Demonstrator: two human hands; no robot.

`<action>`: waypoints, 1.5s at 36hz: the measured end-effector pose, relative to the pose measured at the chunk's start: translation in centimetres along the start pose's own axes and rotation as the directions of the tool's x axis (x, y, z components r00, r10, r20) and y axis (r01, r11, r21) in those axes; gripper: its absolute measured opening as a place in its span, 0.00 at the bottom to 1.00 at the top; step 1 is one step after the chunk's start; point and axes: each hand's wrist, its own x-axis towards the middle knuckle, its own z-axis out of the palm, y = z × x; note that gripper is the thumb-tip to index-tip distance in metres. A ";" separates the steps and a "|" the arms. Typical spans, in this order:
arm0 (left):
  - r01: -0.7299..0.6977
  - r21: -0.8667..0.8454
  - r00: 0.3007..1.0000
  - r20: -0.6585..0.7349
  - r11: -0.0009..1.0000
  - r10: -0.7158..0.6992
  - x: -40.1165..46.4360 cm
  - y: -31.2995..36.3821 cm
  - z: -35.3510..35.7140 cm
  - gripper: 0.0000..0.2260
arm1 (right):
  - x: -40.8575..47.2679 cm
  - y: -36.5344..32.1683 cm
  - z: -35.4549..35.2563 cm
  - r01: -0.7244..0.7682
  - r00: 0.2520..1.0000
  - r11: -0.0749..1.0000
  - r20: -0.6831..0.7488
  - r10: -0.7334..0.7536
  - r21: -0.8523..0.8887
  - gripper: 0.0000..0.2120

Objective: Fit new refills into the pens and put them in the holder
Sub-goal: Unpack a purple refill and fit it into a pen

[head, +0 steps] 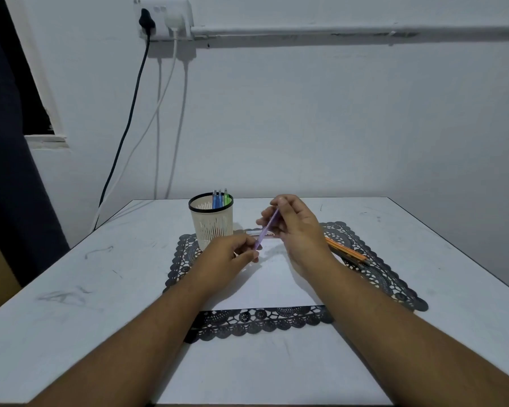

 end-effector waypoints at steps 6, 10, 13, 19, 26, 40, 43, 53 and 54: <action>-0.009 -0.017 0.999 0.045 1.000 0.009 -0.1 -0.3 0.3 0.07 | -0.6 -0.7 1.7 -0.106 0.993 0.932 0.090 0.080 0.346 0.14; 0.003 -0.050 0.999 0.038 0.999 -0.001 -0.1 -0.4 0.5 0.07 | -0.8 -1.2 1.7 -0.141 0.987 0.889 0.133 0.092 0.436 0.14; 0.008 -0.095 0.999 0.046 0.995 -0.003 -0.1 -0.4 0.3 0.04 | -0.6 -1.3 1.2 -0.147 0.987 0.874 0.127 0.098 0.463 0.14; -0.021 -0.084 0.997 0.076 0.996 0.027 0.0 0.0 0.0 0.07 | -0.2 -1.6 0.4 -0.130 0.990 0.857 0.111 0.086 0.498 0.11; -0.009 -0.096 0.999 0.036 0.995 0.012 -0.1 0.0 0.0 0.06 | 0.0 -1.4 0.0 -0.135 0.989 0.831 0.130 0.076 0.540 0.11; 0.005 -0.123 1.000 0.015 0.992 -0.003 -0.1 0.0 -0.1 0.06 | 0.1 -1.2 0.0 -0.144 0.985 0.826 0.159 0.068 0.545 0.12; 0.013 -0.127 1.000 0.019 0.992 -0.011 -0.2 0.0 0.0 0.06 | 0.1 -1.4 -0.2 -0.159 0.983 0.827 0.163 0.083 0.539 0.11; 0.004 -0.102 1.000 0.029 0.995 -0.001 -0.2 0.4 -0.1 0.06 | 0.1 -1.4 -0.4 -0.157 0.982 0.827 0.175 0.073 0.539 0.11; 0.002 -0.100 1.000 0.030 0.995 0.001 -0.3 0.4 -0.1 0.06 | 0.1 -1.4 -0.4 -0.156 0.982 0.827 0.175 0.071 0.540 0.12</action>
